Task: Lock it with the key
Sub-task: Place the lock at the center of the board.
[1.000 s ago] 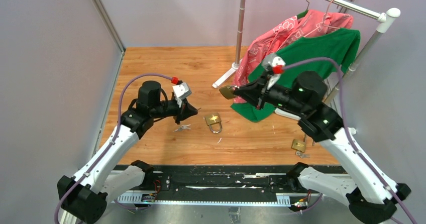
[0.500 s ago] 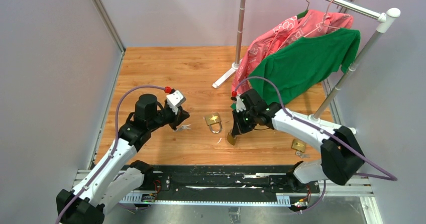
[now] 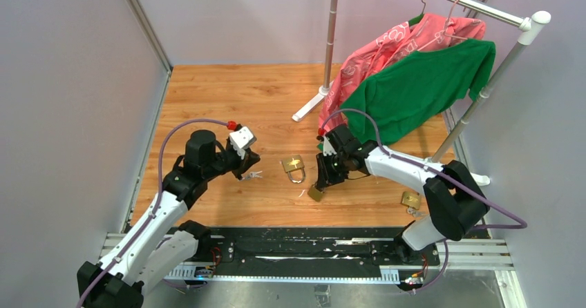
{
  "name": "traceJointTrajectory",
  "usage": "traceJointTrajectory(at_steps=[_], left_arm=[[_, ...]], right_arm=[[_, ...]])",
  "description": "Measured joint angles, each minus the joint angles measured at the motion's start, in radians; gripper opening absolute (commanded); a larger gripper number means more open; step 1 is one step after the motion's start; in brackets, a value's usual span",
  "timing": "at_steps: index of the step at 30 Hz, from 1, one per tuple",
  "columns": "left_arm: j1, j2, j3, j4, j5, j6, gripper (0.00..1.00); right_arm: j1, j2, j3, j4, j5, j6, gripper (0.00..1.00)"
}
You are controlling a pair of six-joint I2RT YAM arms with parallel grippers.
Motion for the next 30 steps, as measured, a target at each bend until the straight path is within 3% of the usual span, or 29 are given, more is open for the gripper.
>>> traceJointTrajectory(at_steps=[6, 18, 26, 28, 30], left_arm=[[0.0, 0.019, 0.0, -0.03, 0.0, 0.149, 0.0], [0.051, 0.228, -0.009, -0.196, -0.177, 1.062, 0.0], [0.126, 0.295, -0.158, -0.076, -0.222, 1.35, 0.0], [0.155, 0.317, -0.197, -0.042, -0.226, 1.394, 0.05], [0.173, 0.327, -0.224, -0.024, -0.225, 1.425, 0.21]], right_arm=[[0.0, 0.003, 0.012, -0.055, 0.06, -0.021, 0.45], [0.0, -0.074, 0.109, -0.183, 0.18, -0.101, 0.53], [0.0, -0.152, 0.109, -0.206, 0.193, -0.111, 0.53], [0.0, -0.17, 0.109, -0.207, 0.196, -0.112, 0.53], [0.0, -0.191, 0.109, -0.209, 0.203, -0.113, 0.53]])
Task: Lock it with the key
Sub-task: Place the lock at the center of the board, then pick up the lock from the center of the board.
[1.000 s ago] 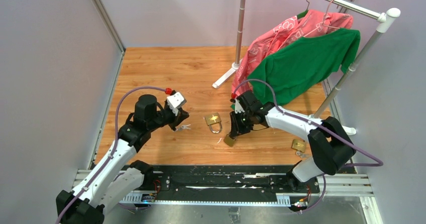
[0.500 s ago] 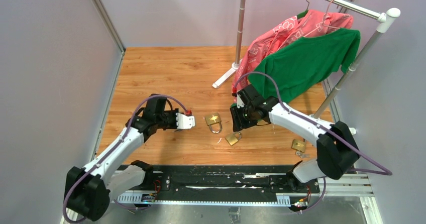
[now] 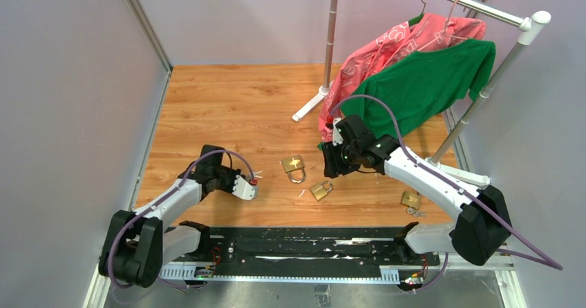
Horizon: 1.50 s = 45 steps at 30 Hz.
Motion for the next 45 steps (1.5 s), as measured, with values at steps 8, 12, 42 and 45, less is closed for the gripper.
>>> traceJointTrajectory(at_steps=[8, 12, 42, 45], left_arm=[[0.007, -0.031, 0.008, 0.002, 0.033, 0.048, 0.73], [0.008, -0.075, 0.045, -0.105, 0.074, 0.023, 0.9], [0.01, -0.488, -0.059, 0.224, -0.134, -1.978, 1.0], [0.01, -0.488, -0.059, 0.251, -0.137, -1.995, 1.0]], right_arm=[[0.0, -0.058, -0.003, -0.035, 0.092, 0.011, 0.54], [-0.003, -0.13, -0.04, -0.066, 0.221, 0.049, 0.61], [-0.801, -0.188, -0.451, -0.053, 0.6, 0.539, 0.64], [-0.811, -0.126, -0.423, -0.036, 0.599, 0.527, 0.58]])
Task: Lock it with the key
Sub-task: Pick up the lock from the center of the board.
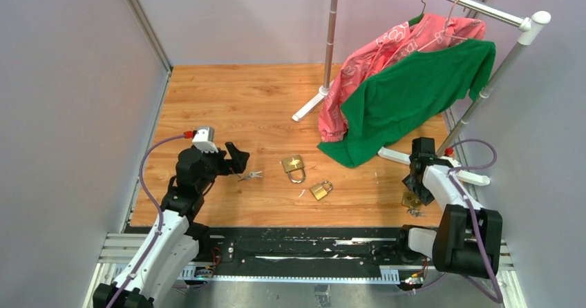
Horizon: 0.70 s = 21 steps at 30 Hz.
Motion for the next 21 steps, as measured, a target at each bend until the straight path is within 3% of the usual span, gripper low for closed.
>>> traceJointTrajectory(at_steps=[9, 15, 21], left_arm=[[0.007, 0.008, 0.0, 0.044, 0.004, -0.013, 1.0], [0.007, 0.011, 0.0, 0.045, 0.005, -0.016, 1.0], [0.008, 0.011, 0.0, 0.045, 0.008, -0.016, 1.0]], right_arm=[[0.019, 0.003, 0.016, 0.015, -0.183, -0.023, 0.47], [0.224, -0.056, -0.01, 0.011, -0.293, 0.094, 0.47], [0.388, 0.07, 0.1, -0.046, -0.332, 0.084, 0.53]])
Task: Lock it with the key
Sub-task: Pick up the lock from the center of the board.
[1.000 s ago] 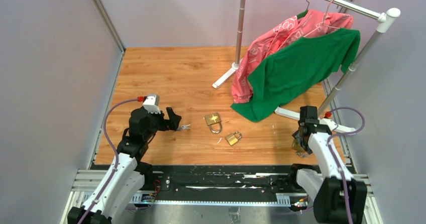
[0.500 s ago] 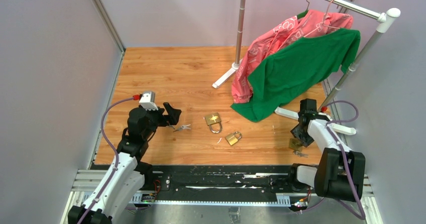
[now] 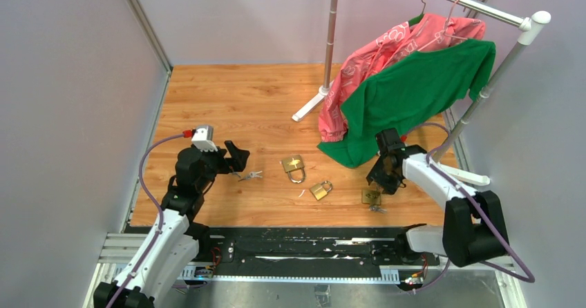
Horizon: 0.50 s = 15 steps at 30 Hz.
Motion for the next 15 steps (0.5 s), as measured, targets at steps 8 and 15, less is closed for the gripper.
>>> traceJointTrajectory(at_steps=[8, 15], left_arm=[[0.0, 0.0, 0.0, 0.0, 0.0, 0.0, 1.0], [0.0, 0.0, 0.0, 0.0, 0.001, 0.005, 1.0]], right_arm=[[0.004, 0.09, 0.182, -0.074, 0.003, -0.243, 0.6], [0.02, 0.166, 0.238, -0.151, -0.064, -0.371, 0.91]])
